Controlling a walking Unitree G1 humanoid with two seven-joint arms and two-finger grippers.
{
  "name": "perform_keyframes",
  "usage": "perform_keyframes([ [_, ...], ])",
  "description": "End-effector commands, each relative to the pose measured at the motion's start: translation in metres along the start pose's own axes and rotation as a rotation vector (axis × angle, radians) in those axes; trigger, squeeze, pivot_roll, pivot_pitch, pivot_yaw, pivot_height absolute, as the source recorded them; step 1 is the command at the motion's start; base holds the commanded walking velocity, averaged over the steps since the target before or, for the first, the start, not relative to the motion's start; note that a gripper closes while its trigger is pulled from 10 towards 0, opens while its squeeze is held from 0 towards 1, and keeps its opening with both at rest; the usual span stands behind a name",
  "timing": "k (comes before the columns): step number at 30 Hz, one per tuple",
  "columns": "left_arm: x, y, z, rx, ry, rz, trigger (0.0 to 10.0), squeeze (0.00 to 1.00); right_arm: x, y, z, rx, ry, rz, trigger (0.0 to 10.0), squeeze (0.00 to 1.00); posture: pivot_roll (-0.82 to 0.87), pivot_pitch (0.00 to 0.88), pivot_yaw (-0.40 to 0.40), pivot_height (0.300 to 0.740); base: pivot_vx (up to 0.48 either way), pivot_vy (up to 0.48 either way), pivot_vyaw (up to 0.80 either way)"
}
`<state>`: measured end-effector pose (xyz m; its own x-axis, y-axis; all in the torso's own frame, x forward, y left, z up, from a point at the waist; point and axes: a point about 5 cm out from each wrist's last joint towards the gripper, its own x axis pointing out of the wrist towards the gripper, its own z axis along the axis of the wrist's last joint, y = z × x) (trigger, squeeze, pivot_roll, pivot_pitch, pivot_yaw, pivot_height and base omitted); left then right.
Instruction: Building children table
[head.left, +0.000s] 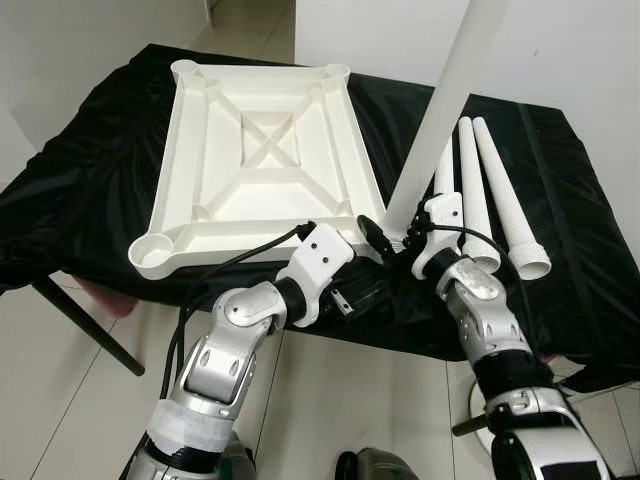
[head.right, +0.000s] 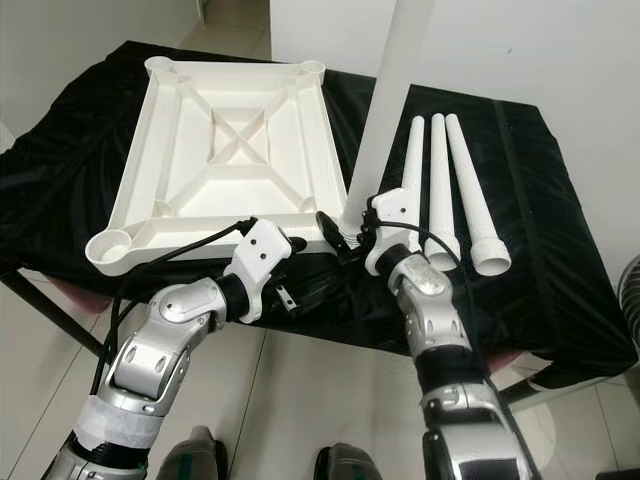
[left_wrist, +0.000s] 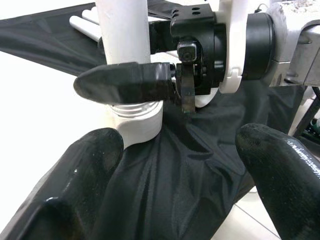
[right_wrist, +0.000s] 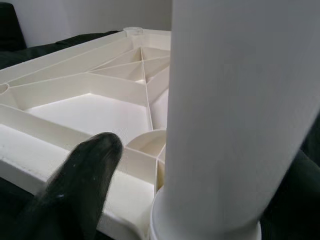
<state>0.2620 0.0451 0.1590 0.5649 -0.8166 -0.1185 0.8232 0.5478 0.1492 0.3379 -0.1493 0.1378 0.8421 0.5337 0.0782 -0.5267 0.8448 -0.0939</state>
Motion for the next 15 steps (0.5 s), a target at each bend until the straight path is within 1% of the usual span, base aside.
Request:
perform_keyframes([
  [1, 0.0014, 0.0034, -0.0033, 0.0, 0.016, 0.1, 10.0, 0.0, -0.0009, 0.0011, -0.0056, 0.003, 0.021, 0.039, 2.9, 0.0, 0.06, 0.0, -0.035, 0.74, 0.0, 0.0, 0.0],
  [3, 0.0014, 0.0034, -0.0033, 0.0, 0.016, 0.1, 10.0, 0.0, -0.0009, 0.0011, -0.0056, 0.003, 0.021, 0.039, 2.9, 0.0, 0.06, 0.0, -0.035, 0.74, 0.0, 0.0, 0.0],
  [4, 0.0008, 0.0038, -0.0034, 0.0, 0.016, 0.103, 10.0, 0.0, -0.0013, 0.0017, -0.0069, 0.011, 0.022, 0.048, 0.0, 0.0, 0.06, 0.0, -0.036, 0.74, 0.0, 0.0, 0.0],
  [15, -0.0007, 0.0043, -0.004, 0.001, 0.021, 0.113, 10.0, 0.0, -0.0018, 0.0056, -0.0122, 0.027, 0.015, 0.059, 0.0, 0.0, 0.07, 0.0, -0.042, 0.74, 0.0, 0.0, 0.0],
])
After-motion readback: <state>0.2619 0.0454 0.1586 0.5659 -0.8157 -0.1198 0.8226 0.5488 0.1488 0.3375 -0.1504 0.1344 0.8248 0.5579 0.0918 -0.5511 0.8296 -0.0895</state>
